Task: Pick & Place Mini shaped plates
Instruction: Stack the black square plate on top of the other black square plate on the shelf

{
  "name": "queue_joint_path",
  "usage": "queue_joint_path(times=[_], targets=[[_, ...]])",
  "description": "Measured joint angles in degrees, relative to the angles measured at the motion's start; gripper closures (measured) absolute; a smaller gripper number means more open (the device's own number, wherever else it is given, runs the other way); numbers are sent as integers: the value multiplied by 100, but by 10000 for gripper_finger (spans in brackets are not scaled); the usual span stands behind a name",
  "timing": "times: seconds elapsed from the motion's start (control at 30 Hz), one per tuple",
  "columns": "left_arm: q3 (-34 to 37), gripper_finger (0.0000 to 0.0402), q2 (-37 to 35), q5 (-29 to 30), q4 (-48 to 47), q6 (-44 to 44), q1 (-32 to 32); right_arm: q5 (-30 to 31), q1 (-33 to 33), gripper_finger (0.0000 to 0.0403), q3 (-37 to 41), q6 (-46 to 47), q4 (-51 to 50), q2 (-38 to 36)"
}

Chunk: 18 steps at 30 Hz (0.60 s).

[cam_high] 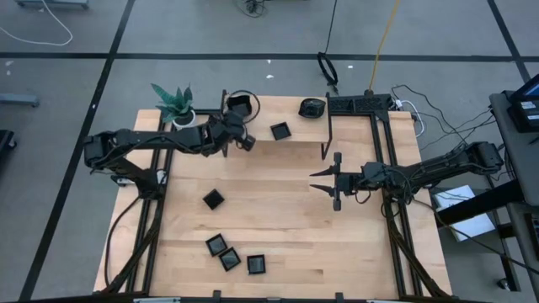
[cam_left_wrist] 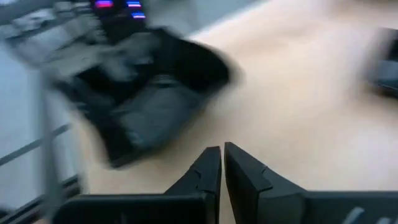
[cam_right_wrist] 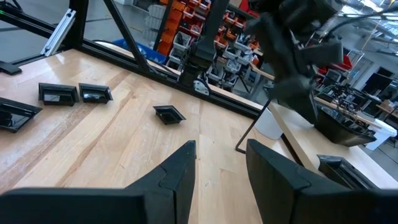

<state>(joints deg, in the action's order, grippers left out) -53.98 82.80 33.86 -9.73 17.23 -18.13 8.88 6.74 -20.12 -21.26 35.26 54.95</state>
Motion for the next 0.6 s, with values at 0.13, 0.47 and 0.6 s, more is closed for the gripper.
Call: queue_joint_path(times=[0.13, 0.47, 0.6], targets=[[-2, 397, -365, -799, -130, -518, 409, 0, 0, 271, 0, 0, -57, -2], [-2, 354, -1043, -1422, -3073, 2167, 2169, 0, 0, 271, 0, 70, -79, -2], [11, 316, -739, -1579, -4260, 3985, 2813, 0, 0, 271, 0, 107, -75, -2]])
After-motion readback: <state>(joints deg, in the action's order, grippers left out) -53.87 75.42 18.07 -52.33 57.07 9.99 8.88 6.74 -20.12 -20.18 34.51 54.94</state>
